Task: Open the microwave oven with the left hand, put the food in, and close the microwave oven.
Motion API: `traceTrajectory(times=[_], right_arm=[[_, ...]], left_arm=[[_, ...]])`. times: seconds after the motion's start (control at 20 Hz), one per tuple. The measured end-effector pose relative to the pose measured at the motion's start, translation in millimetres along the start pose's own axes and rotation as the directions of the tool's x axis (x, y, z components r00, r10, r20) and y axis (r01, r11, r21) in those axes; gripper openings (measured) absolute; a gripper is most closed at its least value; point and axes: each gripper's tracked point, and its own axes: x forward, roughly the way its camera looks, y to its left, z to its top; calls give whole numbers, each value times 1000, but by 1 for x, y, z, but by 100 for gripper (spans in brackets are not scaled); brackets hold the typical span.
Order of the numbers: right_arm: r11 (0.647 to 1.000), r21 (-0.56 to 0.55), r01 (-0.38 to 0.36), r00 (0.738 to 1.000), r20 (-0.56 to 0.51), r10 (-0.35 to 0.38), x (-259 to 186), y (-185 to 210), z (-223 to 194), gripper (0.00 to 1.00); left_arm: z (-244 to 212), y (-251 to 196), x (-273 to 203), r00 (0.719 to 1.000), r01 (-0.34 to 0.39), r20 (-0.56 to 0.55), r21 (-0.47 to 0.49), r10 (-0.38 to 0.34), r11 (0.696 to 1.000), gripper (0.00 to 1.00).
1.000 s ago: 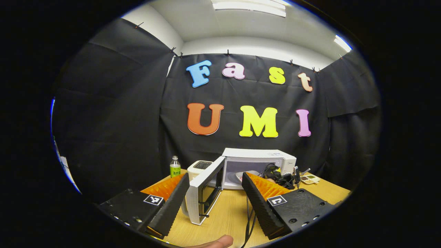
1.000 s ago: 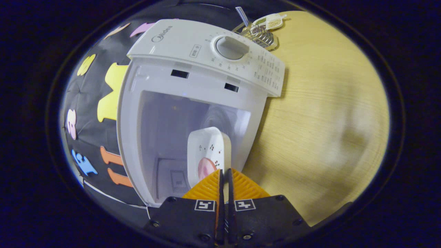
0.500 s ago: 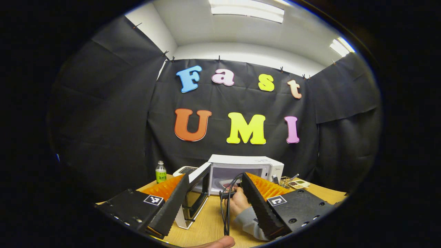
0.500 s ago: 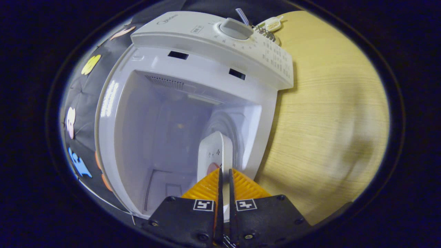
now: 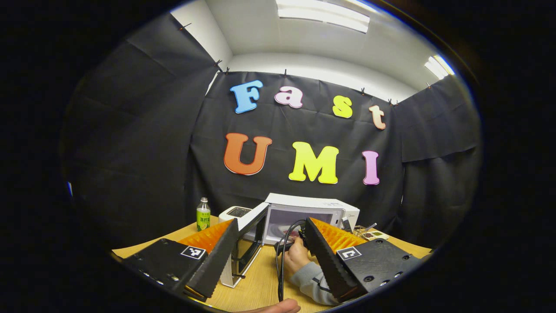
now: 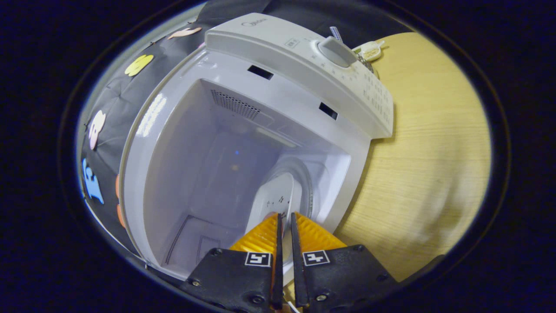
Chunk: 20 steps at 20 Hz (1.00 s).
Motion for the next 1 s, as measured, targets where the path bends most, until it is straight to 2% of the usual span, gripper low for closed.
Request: traceTrajectory(times=[0.2, 0.25, 0.3, 0.35, 0.4, 0.45, 0.55, 0.6, 0.65, 0.7, 0.8, 0.9, 1.0], right_arm=[[982, -159, -105, 993, 43, 113, -22, 28, 12, 34], [974, -191, -118, 991, 38, 128, -28, 31, 12, 29], [961, -233, -146, 987, 28, 157, -35, 38, 13, 45], [942, -284, -176, 982, 13, 188, -41, 44, 13, 54], [921, -341, -191, 979, 4, 205, -48, 47, 15, 43], [897, -398, -191, 978, -3, 207, -53, 47, 18, 76], [842, -494, -218, 972, -32, 233, -67, 48, 20, 89], [817, -529, -229, 970, -55, 236, -77, 46, 21, 87], [789, -559, -253, 965, -86, 248, -89, 46, 21, 88], [764, -584, -275, 959, -112, 259, -99, 47, 22, 99], [710, -632, -310, 946, -130, 298, -126, 49, 35, 99], [627, -710, -322, 937, -142, 319, -151, 50, 49, 99], [516, -776, -361, 915, -189, 356, -179, 51, 61, 99]], left_arm=[[-3, 16, -10, 999, -36, -20, 10, 36, 999, 94], [-3, 23, -13, 999, -50, -20, 24, 51, 998, 94], [-3, 31, -16, 998, -63, -19, 41, 64, 997, 94], [-2, 40, -20, 997, -82, -11, 60, 82, 995, 94], [-1, 50, -21, 995, -102, -10, 75, 103, 992, 94], [-2, 57, -23, 993, -114, -15, 84, 116, 990, 93], [-5, 68, -25, 990, -129, -35, 94, 133, 987, 93], [-2, 74, -26, 990, -136, -35, 103, 140, 985, 93], [2, 83, -28, 987, -151, -33, 108, 155, 983, 93], [3, 91, -28, 985, -161, -37, 111, 166, 981, 93], [7, 108, -30, 979, -194, -35, 105, 199, 975, 94], [12, 120, -29, 976, -215, -27, 94, 218, 972, 93], [11, 133, -28, 971, -235, -30, 92, 238, 968, 93]])
